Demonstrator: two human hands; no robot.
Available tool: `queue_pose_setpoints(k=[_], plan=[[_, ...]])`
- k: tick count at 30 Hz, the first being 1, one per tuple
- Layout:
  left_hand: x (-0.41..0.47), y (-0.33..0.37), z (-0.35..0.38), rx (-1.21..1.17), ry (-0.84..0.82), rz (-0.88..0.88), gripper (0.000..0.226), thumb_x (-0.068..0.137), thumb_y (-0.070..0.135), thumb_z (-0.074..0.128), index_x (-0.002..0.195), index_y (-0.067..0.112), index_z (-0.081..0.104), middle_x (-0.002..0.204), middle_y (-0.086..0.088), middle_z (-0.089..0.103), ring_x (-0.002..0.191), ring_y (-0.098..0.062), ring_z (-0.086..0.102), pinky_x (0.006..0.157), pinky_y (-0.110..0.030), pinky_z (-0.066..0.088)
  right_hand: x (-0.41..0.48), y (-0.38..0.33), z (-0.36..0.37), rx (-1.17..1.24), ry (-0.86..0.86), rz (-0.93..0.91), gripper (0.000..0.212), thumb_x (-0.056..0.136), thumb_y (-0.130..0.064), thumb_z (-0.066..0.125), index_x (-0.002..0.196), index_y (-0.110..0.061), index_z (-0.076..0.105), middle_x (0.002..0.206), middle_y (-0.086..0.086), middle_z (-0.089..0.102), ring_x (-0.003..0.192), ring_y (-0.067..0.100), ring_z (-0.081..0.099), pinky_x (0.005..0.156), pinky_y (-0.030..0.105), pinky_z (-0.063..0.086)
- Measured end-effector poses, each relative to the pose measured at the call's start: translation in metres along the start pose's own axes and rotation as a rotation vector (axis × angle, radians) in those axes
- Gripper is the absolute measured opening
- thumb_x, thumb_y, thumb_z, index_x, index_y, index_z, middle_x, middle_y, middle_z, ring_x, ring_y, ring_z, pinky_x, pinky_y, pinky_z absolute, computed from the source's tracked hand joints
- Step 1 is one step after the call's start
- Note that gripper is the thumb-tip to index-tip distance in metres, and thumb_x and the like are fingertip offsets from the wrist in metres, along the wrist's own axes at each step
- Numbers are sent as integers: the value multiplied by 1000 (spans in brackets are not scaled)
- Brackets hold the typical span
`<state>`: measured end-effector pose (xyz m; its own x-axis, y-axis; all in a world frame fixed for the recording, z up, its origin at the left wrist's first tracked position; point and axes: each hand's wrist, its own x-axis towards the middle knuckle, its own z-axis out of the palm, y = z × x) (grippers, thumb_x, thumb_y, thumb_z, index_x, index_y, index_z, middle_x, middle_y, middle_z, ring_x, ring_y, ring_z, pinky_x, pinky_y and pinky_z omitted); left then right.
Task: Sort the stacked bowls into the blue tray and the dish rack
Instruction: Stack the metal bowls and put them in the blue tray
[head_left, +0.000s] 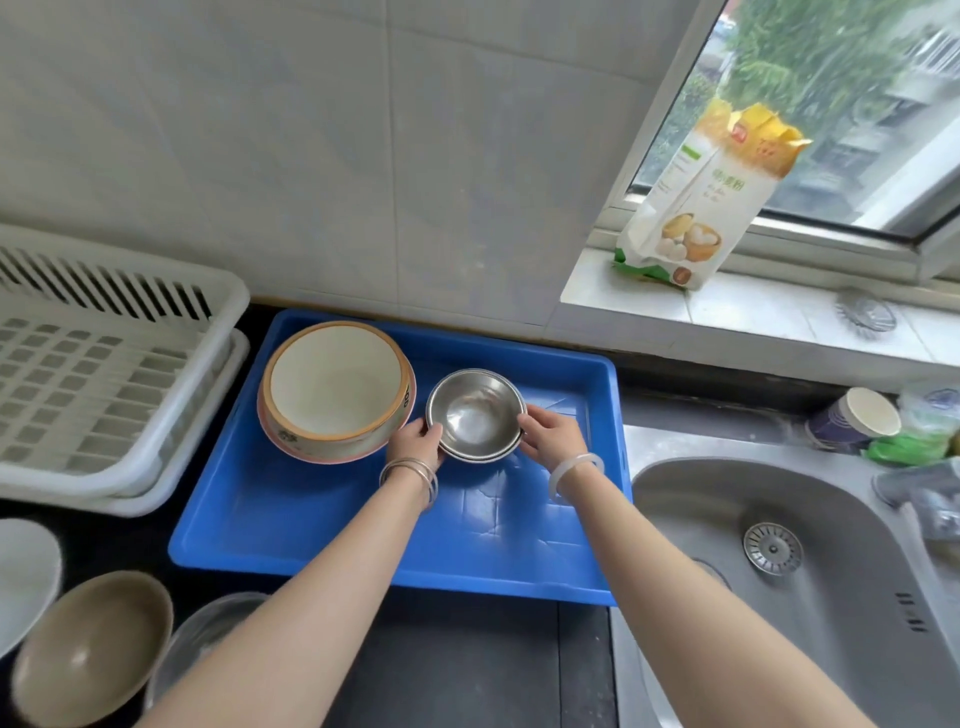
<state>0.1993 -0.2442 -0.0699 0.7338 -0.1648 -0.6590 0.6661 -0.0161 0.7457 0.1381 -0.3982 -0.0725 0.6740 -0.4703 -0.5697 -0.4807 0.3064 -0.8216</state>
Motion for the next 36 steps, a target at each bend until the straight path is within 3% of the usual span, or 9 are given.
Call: queue_pose_setpoints(k=[3,5,7,12,16,21,30,33,36], plan=[[2,-7,3,-171,-24,-73,12,93,12,50,91,7,60,93,-12,60,96,-27,55,81,-35,50,-3,2,5,75,-7,68,34,96,-12,48,129,-16,53,115,11,60,94,30,62,85,38,52],[1,-9,4,-287,-29,-129,25,93,16,51,114,3,57,107,-16,59,100,-29,57,88,-41,50,-3,3,9,108,7,64,32,96,-14,48,127,-16,54,121,12,60,98,34,64,83,37,53],[2,-7,5,-347,-27,-114,34,94,16,51,122,-2,53,111,-17,58,103,-30,58,89,-39,49,-3,3,14,137,32,55,29,96,-14,48,124,-14,55,123,14,60,105,36,63,82,35,53],[1,-3,10,-388,-28,-58,34,96,10,44,127,-5,48,126,-18,56,125,-31,49,98,-30,42,3,-4,27,228,74,62,27,95,-12,50,122,-11,54,127,19,58,107,36,62,84,35,52],[1,-4,13,-405,-11,-30,35,96,9,44,128,-3,48,135,-19,52,127,-30,48,102,-30,41,4,-5,30,227,95,76,29,95,-12,50,124,-9,53,123,17,58,110,37,60,84,35,51],[-2,-4,14,-407,12,-27,35,96,10,44,128,-2,49,131,-19,54,126,-30,49,101,-30,41,-1,-6,28,228,89,95,21,95,-16,50,113,-10,59,108,11,61,95,27,62,87,36,52],[-27,-6,-7,-151,-32,19,42,97,11,43,136,-3,39,141,-21,44,129,-35,46,99,-32,41,-43,-11,19,72,101,61,34,97,-25,44,123,-7,55,126,12,59,112,31,58,90,37,48],[-48,-7,-25,-10,-65,74,40,96,12,46,133,-3,44,137,-21,48,122,-31,51,93,-29,43,-70,-14,18,-9,69,19,30,97,-23,43,117,-7,58,122,14,61,105,31,60,86,36,48],[-75,-9,-51,131,-53,121,36,95,18,47,125,-1,52,126,-20,58,101,-23,57,86,-27,45,-103,-12,24,-89,-3,-28,26,96,-20,42,110,-9,61,111,14,64,86,22,60,76,30,48]])
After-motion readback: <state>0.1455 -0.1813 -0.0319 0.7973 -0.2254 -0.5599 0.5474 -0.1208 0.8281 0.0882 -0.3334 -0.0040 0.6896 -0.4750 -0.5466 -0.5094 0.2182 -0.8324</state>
